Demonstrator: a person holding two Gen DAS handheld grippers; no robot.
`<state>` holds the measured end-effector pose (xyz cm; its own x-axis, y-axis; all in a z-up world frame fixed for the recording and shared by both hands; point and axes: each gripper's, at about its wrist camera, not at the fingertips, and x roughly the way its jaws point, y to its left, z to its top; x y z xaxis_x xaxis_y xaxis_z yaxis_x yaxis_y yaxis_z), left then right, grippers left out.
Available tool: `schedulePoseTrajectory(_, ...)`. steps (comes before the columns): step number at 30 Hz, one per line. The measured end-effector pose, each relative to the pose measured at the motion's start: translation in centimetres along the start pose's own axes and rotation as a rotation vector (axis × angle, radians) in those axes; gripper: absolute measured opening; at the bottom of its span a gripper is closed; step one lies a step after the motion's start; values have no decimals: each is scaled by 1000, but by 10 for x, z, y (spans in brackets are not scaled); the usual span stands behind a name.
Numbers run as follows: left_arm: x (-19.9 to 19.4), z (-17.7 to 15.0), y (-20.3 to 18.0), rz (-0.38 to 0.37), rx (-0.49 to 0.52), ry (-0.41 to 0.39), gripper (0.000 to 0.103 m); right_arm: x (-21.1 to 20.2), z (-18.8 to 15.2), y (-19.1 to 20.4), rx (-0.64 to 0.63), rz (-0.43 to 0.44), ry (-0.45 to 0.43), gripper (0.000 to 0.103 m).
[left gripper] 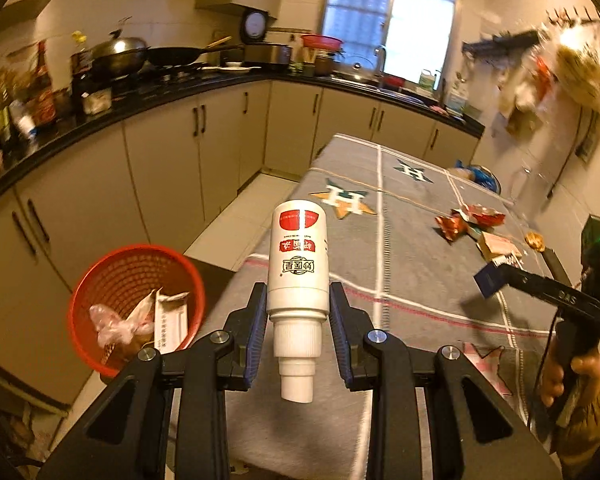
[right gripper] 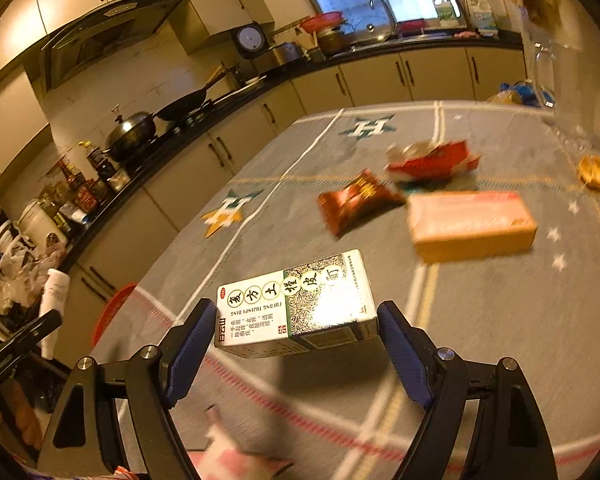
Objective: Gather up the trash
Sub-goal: 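Carry the bottle and printed box to the red wastebasket and open both tools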
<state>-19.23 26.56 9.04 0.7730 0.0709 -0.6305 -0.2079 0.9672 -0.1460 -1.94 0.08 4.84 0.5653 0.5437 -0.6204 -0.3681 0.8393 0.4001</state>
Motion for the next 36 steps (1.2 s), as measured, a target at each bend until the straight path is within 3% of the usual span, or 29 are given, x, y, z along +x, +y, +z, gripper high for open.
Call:
schedulePoseTrajectory(17,-11,-30,119,124,-196,-26,29,40,-2,129,-146,142,108,86)
schedulePoseTrajectory(29,11,-49,190,150,-307,10,29,115,-7,230,-286,192,195,86)
schedulePoseTrajectory(36,29,-44,211,140,-339,25,29,161,-6,280,-336,232,247,86)
